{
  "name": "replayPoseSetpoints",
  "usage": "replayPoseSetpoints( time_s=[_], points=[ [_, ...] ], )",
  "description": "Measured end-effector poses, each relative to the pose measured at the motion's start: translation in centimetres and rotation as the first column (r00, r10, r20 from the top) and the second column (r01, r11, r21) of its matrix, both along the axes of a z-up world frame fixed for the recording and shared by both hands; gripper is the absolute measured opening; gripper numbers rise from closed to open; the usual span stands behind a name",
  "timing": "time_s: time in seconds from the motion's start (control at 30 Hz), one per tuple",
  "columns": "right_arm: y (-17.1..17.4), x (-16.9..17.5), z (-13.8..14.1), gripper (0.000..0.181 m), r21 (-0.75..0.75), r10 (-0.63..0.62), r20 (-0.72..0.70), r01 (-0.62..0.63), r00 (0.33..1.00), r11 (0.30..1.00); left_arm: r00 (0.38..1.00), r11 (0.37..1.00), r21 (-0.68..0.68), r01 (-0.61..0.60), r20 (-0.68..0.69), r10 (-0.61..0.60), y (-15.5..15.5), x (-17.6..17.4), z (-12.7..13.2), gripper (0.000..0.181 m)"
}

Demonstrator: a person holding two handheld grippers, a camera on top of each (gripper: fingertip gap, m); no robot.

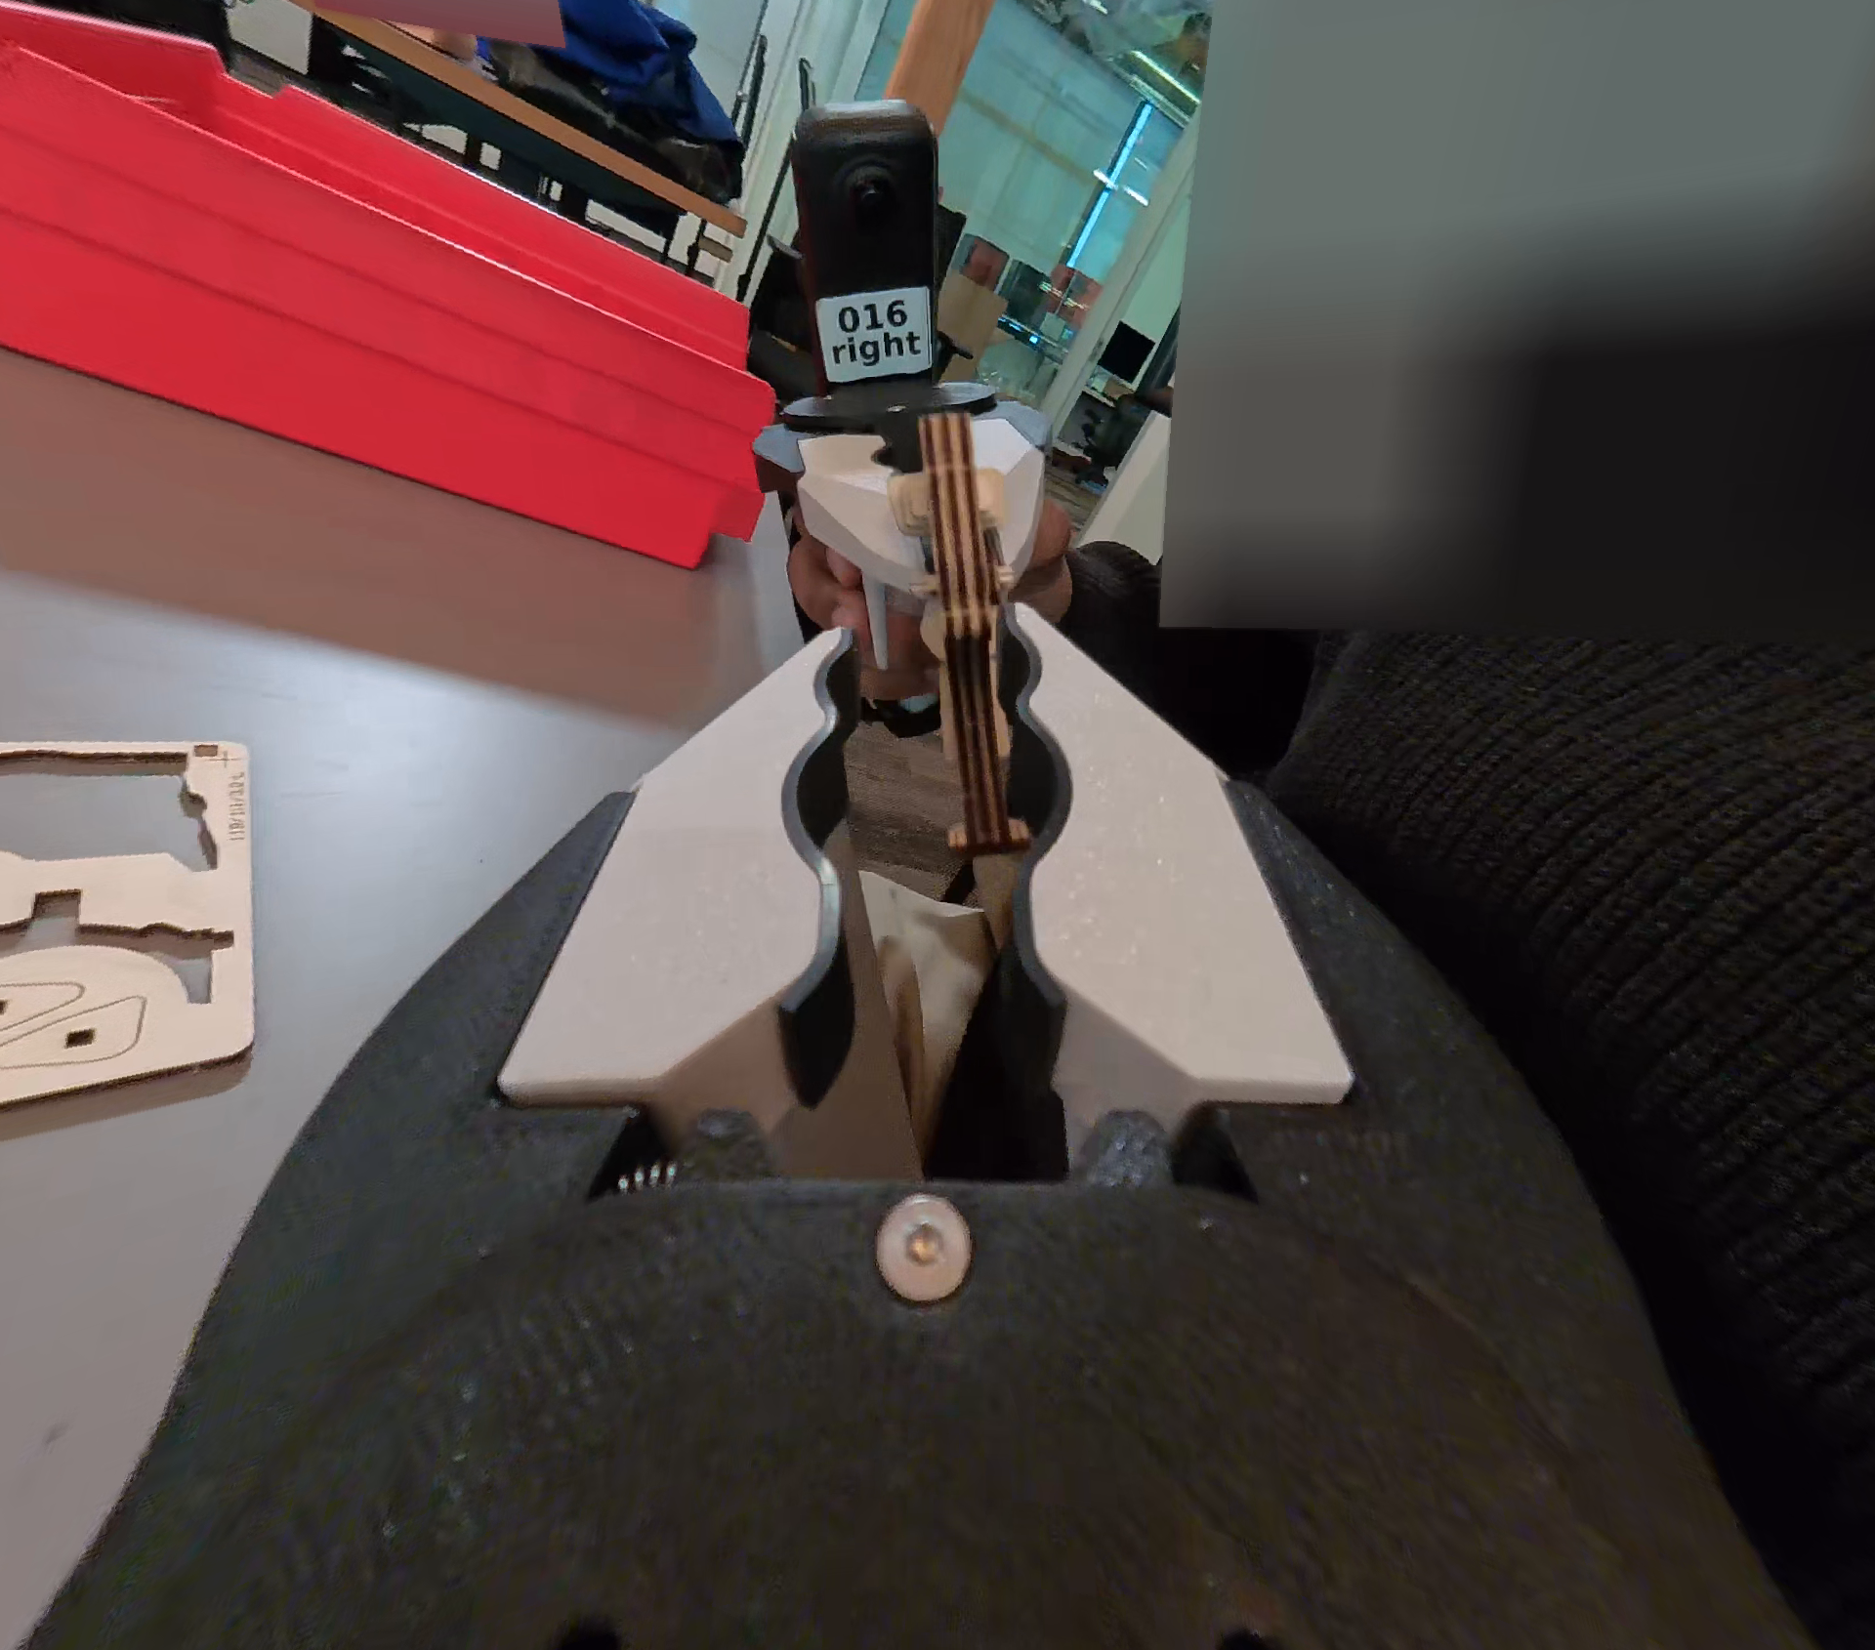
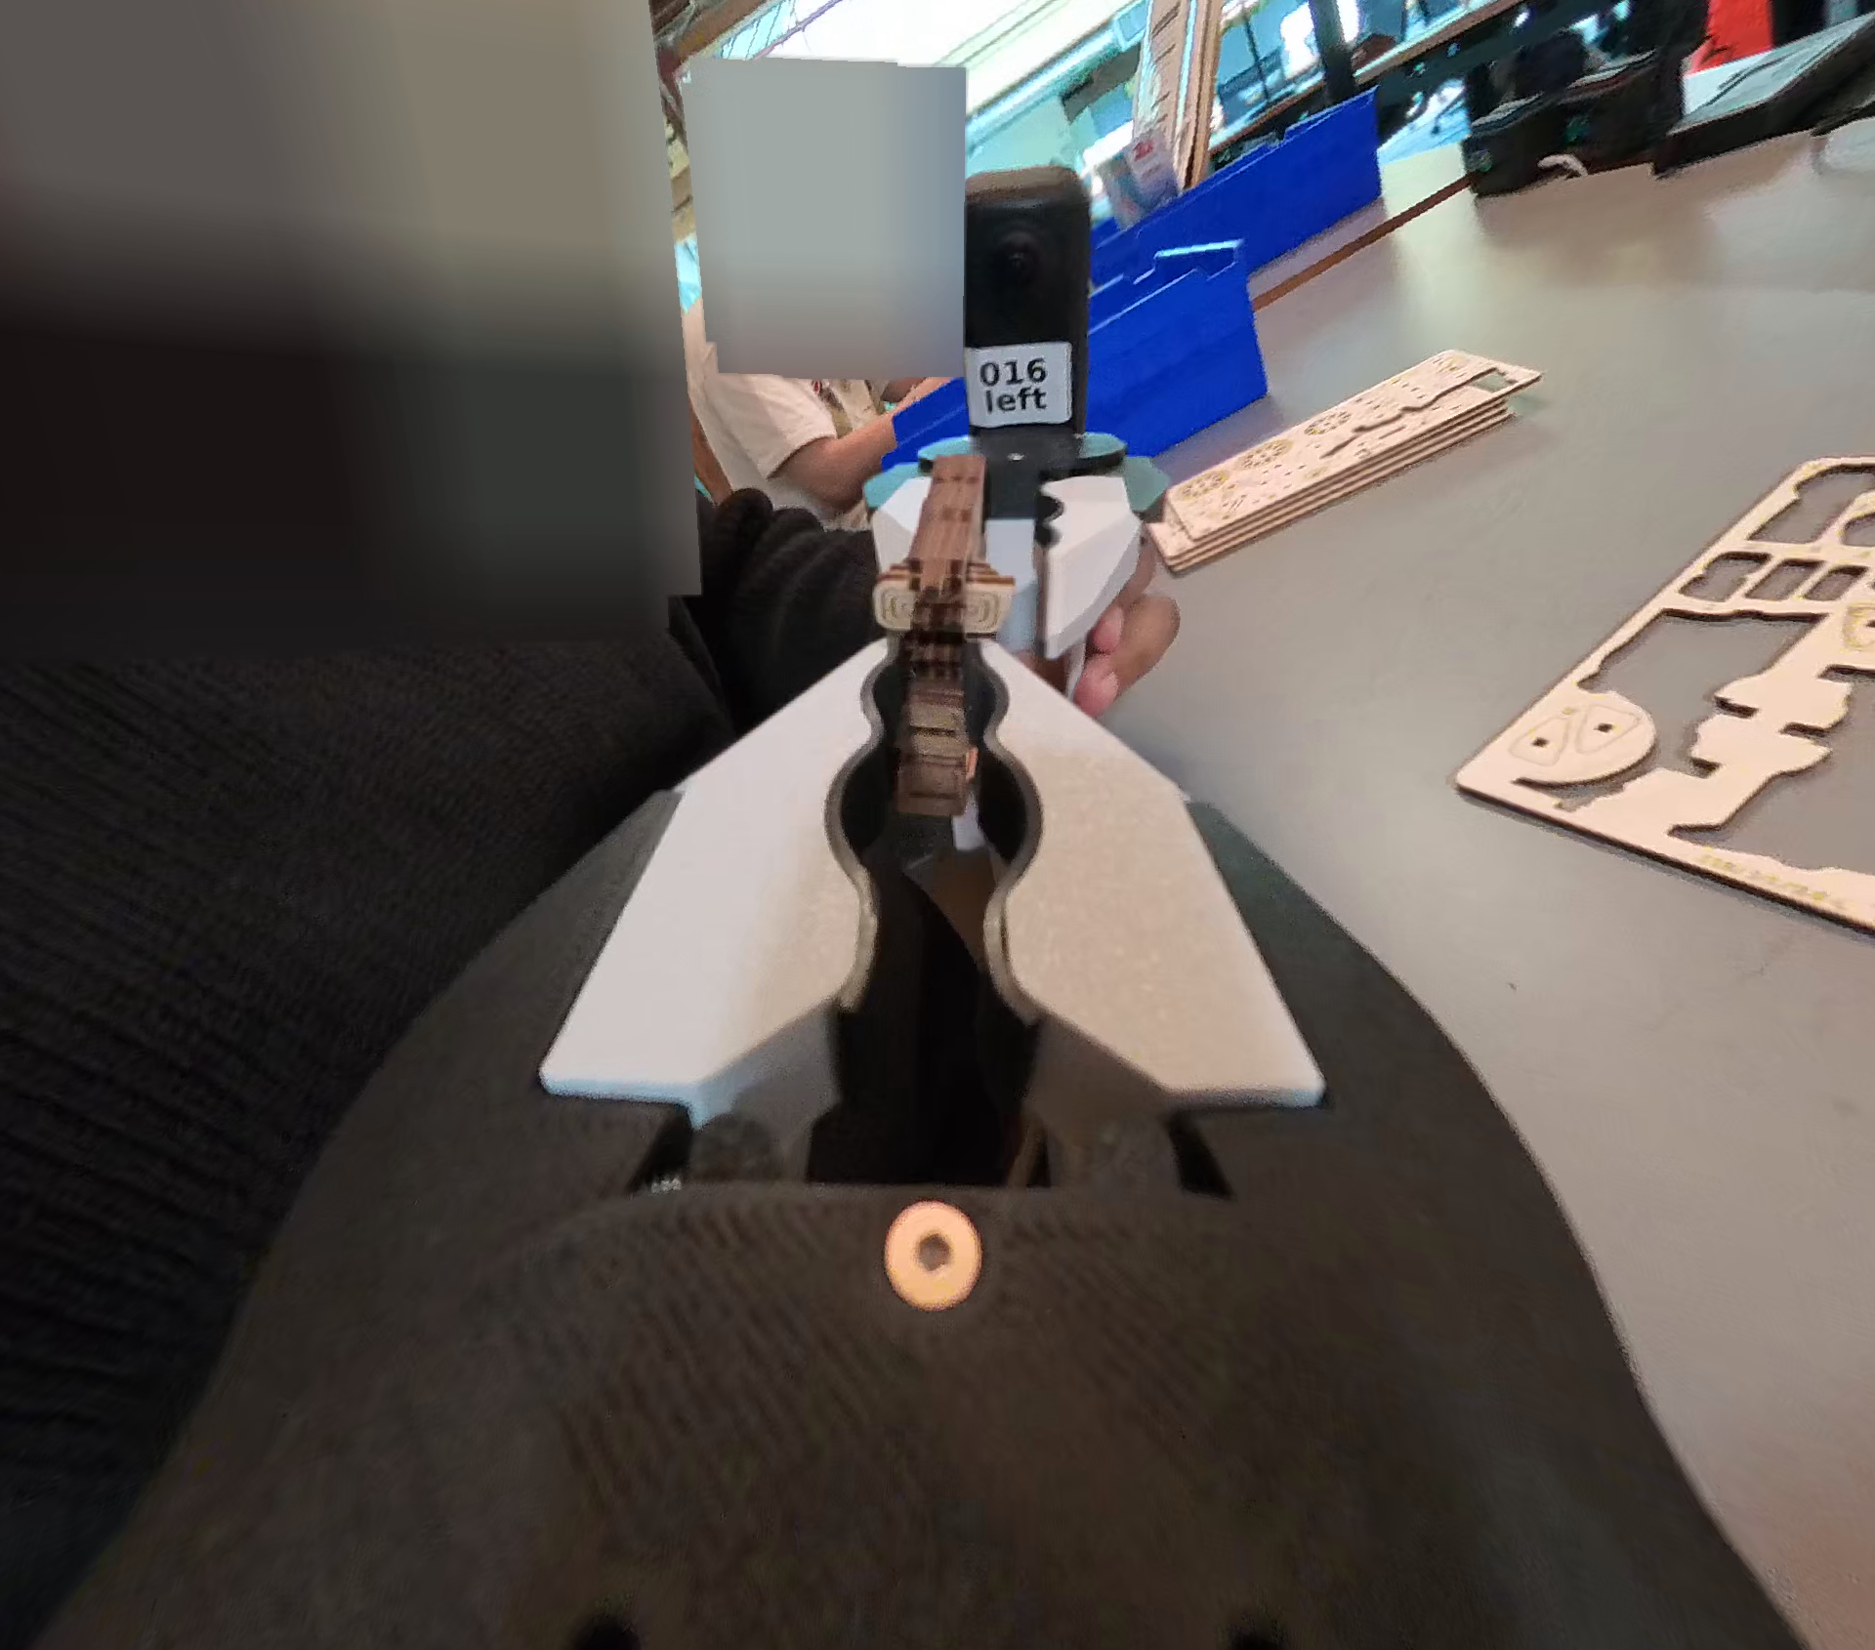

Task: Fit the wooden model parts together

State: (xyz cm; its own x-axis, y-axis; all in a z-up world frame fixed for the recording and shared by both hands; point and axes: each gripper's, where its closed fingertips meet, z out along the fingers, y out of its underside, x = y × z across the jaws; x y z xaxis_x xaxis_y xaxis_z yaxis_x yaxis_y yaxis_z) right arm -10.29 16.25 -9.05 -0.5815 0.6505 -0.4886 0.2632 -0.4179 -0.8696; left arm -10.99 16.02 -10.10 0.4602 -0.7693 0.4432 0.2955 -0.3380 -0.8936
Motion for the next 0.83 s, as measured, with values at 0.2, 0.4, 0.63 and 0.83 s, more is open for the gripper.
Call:
replayPoseSetpoints(
  time_s=[0.2,0.4,0.63,0.83],
  points=[
    [0.6,-0.1,-0.1,0.010,-0.087,-0.002,0.020,0.004,1.000,0.996,0.995,0.994,-0.086,0.072,0.080,-0.065,-0.2,0.7,-0.4,0.022],
    [-0.1,-0.2,-0.5,0.011,0.016,-0.015,0.013,0.015,1.000,1.000,0.989,0.993,-0.083,0.088,0.130,-0.077,-0.3,0.4,0.1,0.012],
    [0.0,-0.3,-0.1,0.023,0.002,-0.038,-0.006,0.038,0.999,0.999,0.994,0.996,-0.072,0.057,0.100,-0.050,-0.2,0.2,0.2,0.010],
    [2.0,-0.4,1.2,0.033,-0.059,-0.127,-0.059,0.124,0.990,0.991,0.908,0.976,-0.185,0.112,0.418,-0.025,0.7,-1.8,1.7,0.010]
  ],
)
